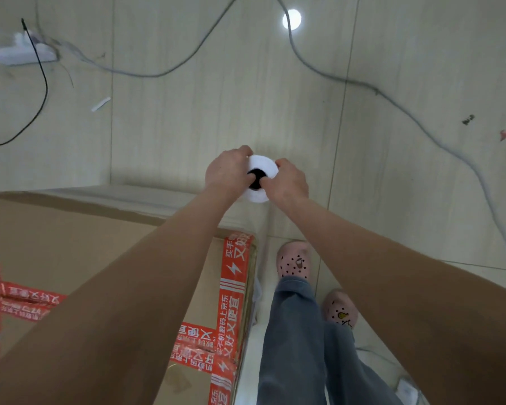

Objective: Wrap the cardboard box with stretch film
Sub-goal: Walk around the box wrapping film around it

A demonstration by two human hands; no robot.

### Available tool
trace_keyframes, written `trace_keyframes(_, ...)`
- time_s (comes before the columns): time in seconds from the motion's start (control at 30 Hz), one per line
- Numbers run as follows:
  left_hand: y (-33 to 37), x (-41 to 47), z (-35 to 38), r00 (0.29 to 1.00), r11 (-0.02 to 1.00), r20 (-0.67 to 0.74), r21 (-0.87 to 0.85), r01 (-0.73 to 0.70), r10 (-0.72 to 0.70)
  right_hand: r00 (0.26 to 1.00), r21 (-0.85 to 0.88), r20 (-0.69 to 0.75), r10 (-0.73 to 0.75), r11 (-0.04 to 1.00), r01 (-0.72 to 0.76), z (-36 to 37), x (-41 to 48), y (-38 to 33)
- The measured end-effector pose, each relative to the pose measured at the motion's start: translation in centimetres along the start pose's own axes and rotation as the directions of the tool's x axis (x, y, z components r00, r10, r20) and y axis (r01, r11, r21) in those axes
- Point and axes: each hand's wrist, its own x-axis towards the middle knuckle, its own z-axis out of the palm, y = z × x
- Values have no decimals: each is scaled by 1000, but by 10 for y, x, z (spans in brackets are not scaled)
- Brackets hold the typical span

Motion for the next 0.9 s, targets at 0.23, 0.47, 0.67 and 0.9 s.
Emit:
trace_keyframes(0.23, 1, 15, -10, 997, 993, -32, 98, -60, 63, 996, -242, -30, -90, 967, 80, -3, 14, -24)
trace_keyframes(0.47, -35, 19, -18, 955, 928, -18, -245, 282, -295, 997, -76, 74, 20, 997, -14, 10, 16, -51)
trace_keyframes(0.67, -73, 18, -23, 889, 782, 37, -460, 420, -456, 991, -33, 121, -56, 998, 60, 41, 22, -77)
trace_keyframes(0.9, -95, 19, -37, 913, 886, 47, -229, 404, -404, 971, -235, 149, -185, 948, 216, 58, 23, -104)
